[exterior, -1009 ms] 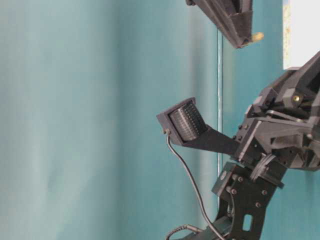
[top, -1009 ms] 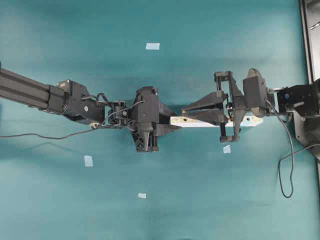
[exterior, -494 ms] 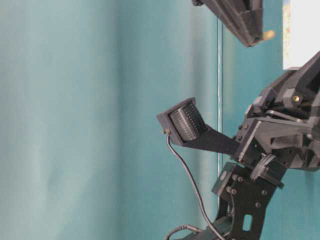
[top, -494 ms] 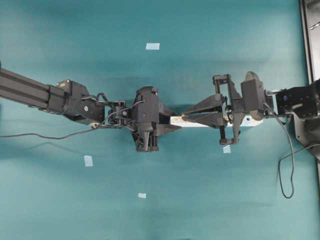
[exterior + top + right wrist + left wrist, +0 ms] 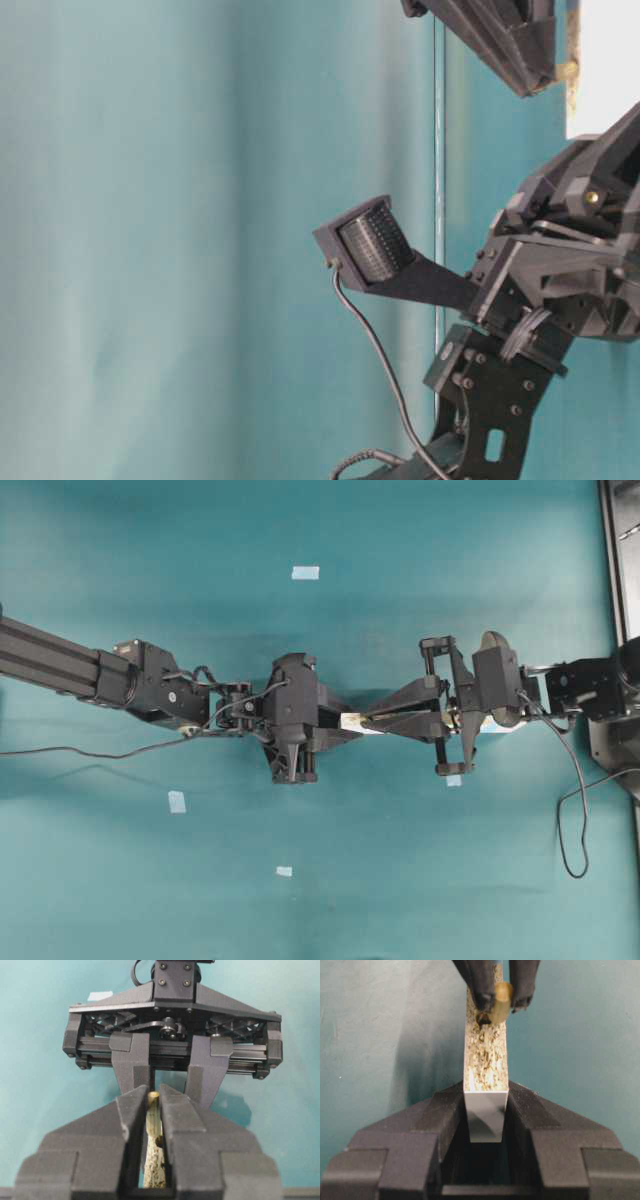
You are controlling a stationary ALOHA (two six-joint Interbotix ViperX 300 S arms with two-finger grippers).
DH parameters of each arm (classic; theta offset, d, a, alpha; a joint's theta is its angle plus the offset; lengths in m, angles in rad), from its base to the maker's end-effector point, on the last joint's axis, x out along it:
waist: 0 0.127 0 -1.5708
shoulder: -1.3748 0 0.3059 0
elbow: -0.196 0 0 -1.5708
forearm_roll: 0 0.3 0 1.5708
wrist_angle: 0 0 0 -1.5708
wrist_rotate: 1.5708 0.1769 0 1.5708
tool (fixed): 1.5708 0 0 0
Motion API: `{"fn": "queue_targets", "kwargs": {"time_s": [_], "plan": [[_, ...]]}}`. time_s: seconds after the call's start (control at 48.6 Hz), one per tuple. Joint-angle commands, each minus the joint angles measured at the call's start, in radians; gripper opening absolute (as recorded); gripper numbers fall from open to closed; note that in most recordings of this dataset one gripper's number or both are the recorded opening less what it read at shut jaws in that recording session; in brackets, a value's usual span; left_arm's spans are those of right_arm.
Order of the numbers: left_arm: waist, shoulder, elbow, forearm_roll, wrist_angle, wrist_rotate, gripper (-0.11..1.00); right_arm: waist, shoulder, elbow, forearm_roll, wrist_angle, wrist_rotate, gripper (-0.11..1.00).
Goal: Move the wooden board into place and insert the rod into its hole.
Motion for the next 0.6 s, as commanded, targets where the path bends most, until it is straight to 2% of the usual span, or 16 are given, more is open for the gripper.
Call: {"fn": "queue_targets", "kwargs": {"time_s": [0.0, 0.576], "plan": [[0.008, -0.029, -0.003, 0.000, 0.005, -0.002, 0.23, 0.003, -0.011, -0.003, 0.011, -0.006, 0.000, 0.10], [0.005, -0.031, -0.005, 0.000, 0.005, -0.002, 0.23, 0.003, -0.011, 0.012, 0.020, 0.021, -0.002, 0.10]]}}
